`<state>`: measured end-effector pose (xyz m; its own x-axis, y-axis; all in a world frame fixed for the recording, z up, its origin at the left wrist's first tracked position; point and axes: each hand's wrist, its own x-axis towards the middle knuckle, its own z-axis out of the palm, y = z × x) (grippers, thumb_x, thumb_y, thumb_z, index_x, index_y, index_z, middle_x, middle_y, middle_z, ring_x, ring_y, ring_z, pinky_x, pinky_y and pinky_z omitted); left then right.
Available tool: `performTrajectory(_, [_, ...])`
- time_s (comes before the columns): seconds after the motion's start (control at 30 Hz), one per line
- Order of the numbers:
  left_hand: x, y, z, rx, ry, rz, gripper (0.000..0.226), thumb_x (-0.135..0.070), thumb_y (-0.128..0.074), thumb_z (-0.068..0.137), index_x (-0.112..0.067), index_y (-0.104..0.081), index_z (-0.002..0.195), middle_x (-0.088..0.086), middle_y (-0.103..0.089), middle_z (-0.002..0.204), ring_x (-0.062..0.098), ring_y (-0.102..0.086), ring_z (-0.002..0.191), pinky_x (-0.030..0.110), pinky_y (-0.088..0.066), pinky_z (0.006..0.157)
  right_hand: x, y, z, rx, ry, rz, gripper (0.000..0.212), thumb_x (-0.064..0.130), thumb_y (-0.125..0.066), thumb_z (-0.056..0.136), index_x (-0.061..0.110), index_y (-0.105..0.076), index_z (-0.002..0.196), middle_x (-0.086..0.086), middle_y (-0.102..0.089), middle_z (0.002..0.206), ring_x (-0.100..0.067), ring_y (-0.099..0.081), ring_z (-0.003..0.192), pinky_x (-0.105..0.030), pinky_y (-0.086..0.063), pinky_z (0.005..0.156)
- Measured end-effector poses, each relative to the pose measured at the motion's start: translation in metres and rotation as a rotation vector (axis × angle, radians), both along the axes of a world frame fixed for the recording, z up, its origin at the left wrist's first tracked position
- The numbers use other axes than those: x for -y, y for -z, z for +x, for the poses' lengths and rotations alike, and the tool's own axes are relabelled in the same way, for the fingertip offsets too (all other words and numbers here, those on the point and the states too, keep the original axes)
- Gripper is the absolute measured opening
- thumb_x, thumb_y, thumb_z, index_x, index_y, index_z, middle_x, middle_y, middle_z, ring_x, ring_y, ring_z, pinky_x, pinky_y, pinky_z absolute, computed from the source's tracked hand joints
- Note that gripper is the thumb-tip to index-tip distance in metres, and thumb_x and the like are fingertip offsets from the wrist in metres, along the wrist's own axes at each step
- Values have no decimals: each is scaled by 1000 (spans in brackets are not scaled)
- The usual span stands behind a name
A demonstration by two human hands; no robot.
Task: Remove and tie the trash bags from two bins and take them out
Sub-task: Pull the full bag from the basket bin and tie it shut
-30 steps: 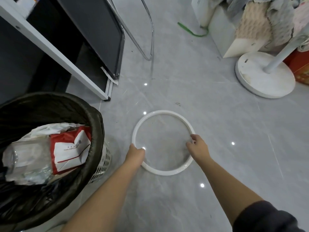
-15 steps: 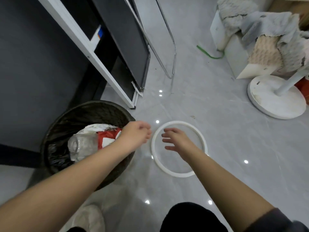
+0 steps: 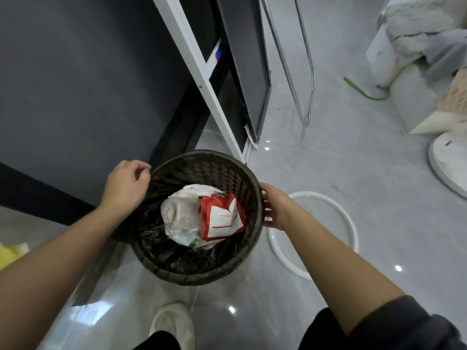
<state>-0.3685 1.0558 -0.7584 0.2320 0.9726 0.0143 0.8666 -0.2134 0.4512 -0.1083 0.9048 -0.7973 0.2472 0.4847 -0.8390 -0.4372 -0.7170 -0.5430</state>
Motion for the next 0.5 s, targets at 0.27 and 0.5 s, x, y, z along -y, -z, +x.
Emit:
performTrajectory(0.27, [-25,42,-28,536,-445,-930,64,-62,-34,92,-9,-64,110,14,-69,105,30,-65,95,37,-49,82,-21,17,1,-43,124,100,34,32,-66,83,6,-70,105,-13,-73,103,-30,-68,100,-45,-54,92])
performTrajectory(0.5, [-29,54,-32,523,-327,-1077,39,-36,-45,95,-4,-65,104,13,-74,94,26,-71,80,40,-53,78,-25,22,6,-49,150,189,25,14,-60,89,-4,-68,104,-17,-70,96,-29,-67,89,-43,-57,85])
